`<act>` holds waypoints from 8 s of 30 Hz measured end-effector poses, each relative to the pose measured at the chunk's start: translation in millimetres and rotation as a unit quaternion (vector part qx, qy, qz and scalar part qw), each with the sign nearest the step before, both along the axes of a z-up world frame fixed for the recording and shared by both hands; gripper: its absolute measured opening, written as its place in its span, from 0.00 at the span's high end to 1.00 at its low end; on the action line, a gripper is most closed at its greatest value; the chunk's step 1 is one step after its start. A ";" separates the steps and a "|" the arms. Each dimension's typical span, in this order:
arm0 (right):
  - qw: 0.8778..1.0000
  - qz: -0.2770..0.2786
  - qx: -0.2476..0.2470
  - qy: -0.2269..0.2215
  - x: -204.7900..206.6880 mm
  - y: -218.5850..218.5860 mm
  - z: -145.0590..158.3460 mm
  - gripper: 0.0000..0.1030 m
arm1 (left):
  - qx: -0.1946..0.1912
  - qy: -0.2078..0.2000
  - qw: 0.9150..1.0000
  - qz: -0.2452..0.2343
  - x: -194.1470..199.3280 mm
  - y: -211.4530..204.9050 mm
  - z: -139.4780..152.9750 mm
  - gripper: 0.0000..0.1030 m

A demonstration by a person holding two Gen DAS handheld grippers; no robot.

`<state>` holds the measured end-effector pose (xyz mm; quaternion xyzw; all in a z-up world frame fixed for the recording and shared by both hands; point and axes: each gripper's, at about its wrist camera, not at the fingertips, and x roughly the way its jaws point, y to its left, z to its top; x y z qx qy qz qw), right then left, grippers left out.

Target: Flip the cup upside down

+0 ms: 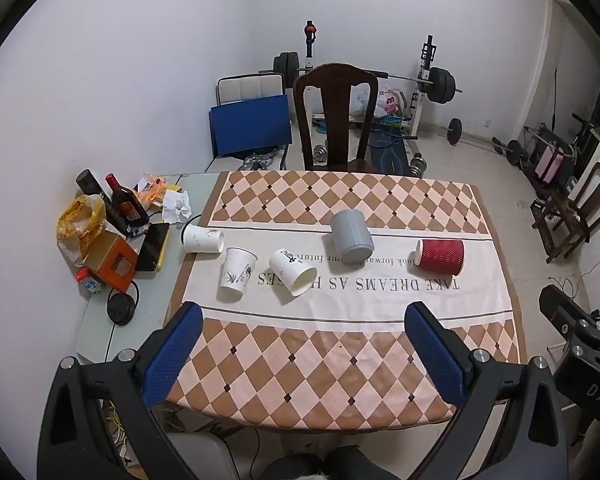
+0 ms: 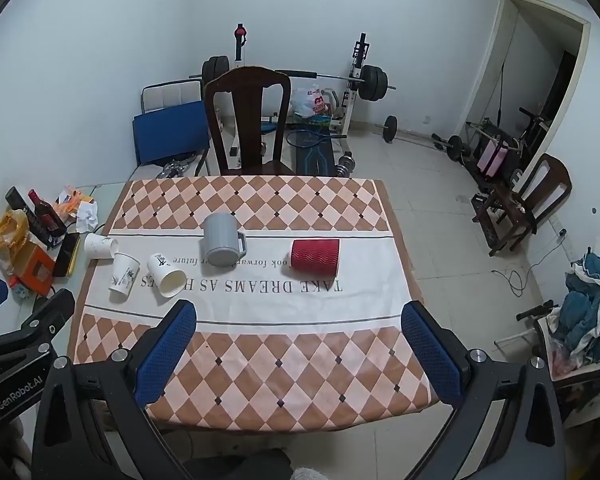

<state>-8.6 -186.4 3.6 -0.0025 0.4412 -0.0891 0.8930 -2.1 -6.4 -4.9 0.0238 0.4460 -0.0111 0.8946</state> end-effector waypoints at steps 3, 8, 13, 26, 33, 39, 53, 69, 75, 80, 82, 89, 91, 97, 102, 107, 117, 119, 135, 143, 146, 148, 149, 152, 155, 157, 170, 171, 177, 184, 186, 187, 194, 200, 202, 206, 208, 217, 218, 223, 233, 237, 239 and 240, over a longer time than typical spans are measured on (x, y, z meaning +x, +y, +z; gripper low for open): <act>1.000 0.001 -0.001 -0.002 -1.2 2.0 0.5 0.00 | -0.002 0.001 1.000 0.000 0.9 0.9 1.2 0.00; 1.000 0.000 0.001 0.002 -5.4 -0.7 5.5 0.00 | -0.003 0.003 1.000 0.001 -0.4 0.1 0.7 0.00; 1.000 -0.001 0.000 0.001 -5.0 1.1 4.0 0.00 | -0.004 0.002 1.000 0.001 -0.6 1.5 0.1 0.00; 1.000 -0.001 -0.001 0.000 -6.6 -0.3 5.5 0.00 | -0.004 0.000 1.000 0.002 0.0 0.9 0.7 0.00; 1.000 -0.001 -0.001 0.000 -6.3 -1.0 6.6 0.00 | -0.004 -0.002 1.000 0.002 -1.8 2.9 6.2 0.00; 1.000 0.000 -0.002 0.000 -6.0 -0.9 6.9 0.00 | -0.005 -0.003 1.000 0.002 -0.9 4.3 7.1 0.00; 1.000 -0.001 -0.001 -0.001 -8.3 -3.3 7.1 0.00 | -0.006 -0.003 1.000 0.002 -2.0 3.6 8.1 0.00; 1.000 -0.001 -0.001 0.000 -8.6 -2.7 5.7 0.00 | -0.005 -0.002 1.000 0.001 -1.8 3.2 8.3 0.00; 1.000 0.001 0.004 0.005 -9.2 -8.4 14.5 0.00 | -0.005 -0.003 1.000 0.003 -3.0 3.2 7.5 0.00; 0.999 0.005 0.020 0.039 13.3 -13.0 -12.6 0.00 | 0.013 0.009 1.000 0.013 9.2 3.9 -13.1 0.00; 0.998 0.012 0.024 0.064 28.5 -13.2 -37.0 0.00 | 0.037 0.014 0.999 0.020 18.4 4.4 -37.7 0.00; 0.983 0.050 0.007 0.176 78.3 -5.6 -151.1 0.00 | 0.173 0.083 0.981 0.007 64.3 14.7 -142.1 0.00; 0.976 0.059 0.009 0.209 91.7 -2.5 -191.1 0.00 | 0.211 0.100 0.972 -0.011 77.8 16.7 -170.7 0.00; 0.952 0.066 0.006 0.297 120.3 13.5 -289.7 0.00 | 0.317 0.140 0.930 -0.123 111.5 13.6 -227.3 0.00; 0.938 0.062 -0.010 0.340 140.6 27.4 -332.1 0.00 | 0.398 0.149 0.870 -0.248 140.8 6.7 -263.7 0.01; 0.927 0.045 -0.017 0.372 162.1 34.3 -354.0 0.00 | 0.446 0.150 0.797 -0.378 166.0 -7.3 -287.1 0.01; 0.907 0.020 -0.029 0.420 189.5 35.5 -375.5 0.00 | 0.491 0.160 0.689 -0.509 194.0 -29.2 -332.5 0.01; 0.907 0.014 -0.028 0.421 191.8 33.7 -376.0 0.00 | 0.498 0.164 0.675 -0.520 194.5 -29.4 -340.2 0.07; 0.909 -0.020 -0.017 0.417 201.7 32.3 -368.5 0.01 | 0.395 0.221 0.745 -0.491 223.5 -25.3 -329.5 0.46; 0.907 -0.044 0.020 0.417 197.6 16.8 -373.8 0.01 | 0.232 0.319 0.836 -0.382 270.4 -7.2 -310.7 0.47; 0.909 -0.050 0.035 0.413 198.1 14.7 -372.1 0.04 | 0.210 0.332 0.844 -0.366 275.0 -4.8 -311.1 0.48; 0.911 -0.054 0.041 0.407 198.1 14.1 -368.9 0.04 | 0.205 0.335 0.845 -0.363 275.2 -5.6 -311.7 0.48; 0.911 -0.055 0.042 0.406 198.8 13.7 -368.2 0.04 | 0.208 0.332 0.845 -0.364 274.4 -6.9 -312.3 0.49; 0.913 -0.058 0.045 0.401 199.8 12.0 -365.2 0.04 | 0.214 0.331 0.842 -0.368 275.7 -11.1 -314.6 0.49; 0.914 -0.060 0.044 0.399 199.3 8.5 -365.0 0.04 | 0.232 0.320 0.832 -0.388 265.7 -25.6 -318.8 0.49; 0.913 -0.061 0.042 0.400 197.9 4.3 -367.2 0.04 | 0.260 0.302 0.822 -0.408 257.6 -36.5 -323.9 0.49; 0.917 -0.053 0.049 0.392 183.1 -10.8 -365.1 0.04 | 0.212 0.276 0.863 -0.367 249.1 -45.1 -297.4 0.77; 0.917 -0.049 0.047 0.392 182.6 -11.8 -365.8 0.04 | 0.214 0.270 0.862 -0.372 247.1 -49.8 -296.7 0.75; 0.918 -0.039 0.042 0.393 180.6 -18.3 -368.1 0.04 | 0.264 0.259 0.848 -0.380 248.9 -62.7 -313.9 0.50; 0.917 -0.061 0.048 0.392 174.4 -33.1 -372.2 0.04 | 0.270 0.237 0.846 -0.394 250.0 -65.1 -315.7 0.51; 0.915 -0.067 0.055 0.394 170.8 -34.1 -373.3 0.04 | 0.265 0.237 0.848 -0.394 246.8 -60.8 -313.1 0.51; 0.914 -0.069 0.057 0.396 168.8 -33.8 -373.6 0.04 | 0.260 0.236 0.850 -0.393 246.4 -58.3 -311.4 0.51; 0.914 -0.080 0.066 0.393 151.9 -36.2 -372.6 0.04 | 0.123 0.294 0.899 -0.300 238.3 -21.1 -281.3 0.51; 0.907 -0.093 0.086 0.402 130.2 -54.9 -382.3 0.04 | -0.069 0.383 0.910 -0.143 192.5 -8.2 -277.4 0.51; 0.906 -0.093 0.090 0.404 124.4 -63.1 -385.6 0.04 | -0.124 0.399 0.903 -0.101 179.3 -12.0 -282.0 0.51; 0.906 -0.084 0.088 0.405 116.9 -82.2 -392.1 0.04 | -0.167 0.397 0.901 -0.044 154.7 -36.3 -289.1 0.51; 0.907 -0.072 0.084 0.406 114.6 -90.4 -393.8 0.04 | -0.172 0.400 0.900 -0.027 145.8 -49.1 -294.9 0.51; 0.916 -0.025 0.051 0.397 107.1 -120.7 -395.4 0.04 | -0.114 0.413 0.904 -0.007 124.1 -75.3 -319.8 0.49; 0.917 -0.022 0.050 0.394 106.4 -123.8 -394.4 0.04 | -0.118 0.416 0.902 -0.004 123.4 -74.9 -321.9 0.48; 0.921 -0.014 0.043 0.388 105.2 -131.5 -388.9 0.04 | -0.111 0.408 0.906 0.005 122.7 -74.0 -324.7 0.39; 0.935 -0.018 0.048 0.351 114.1 -111.9 -336.1 0.04 | -0.121 0.352 0.928 -0.004 116.4 -47.1 -282.5 0.02; 0.952 0.082 -0.004 0.296 112.2 -86.6 -293.1 0.04 | -0.067 0.255 0.964 0.000 104.7 -23.6 -231.0 0.01; 0.947 0.151 -0.061 0.278 116.6 -68.6 -276.7 0.04 | -0.022 0.213 0.976 0.020 93.2 -5.7 -215.2 0.01; 0.936 0.208 -0.116 0.261 112.8 -49.4 -269.4 0.04 | -0.004 0.200 0.979 0.031 87.9 1.2 -212.3 0.01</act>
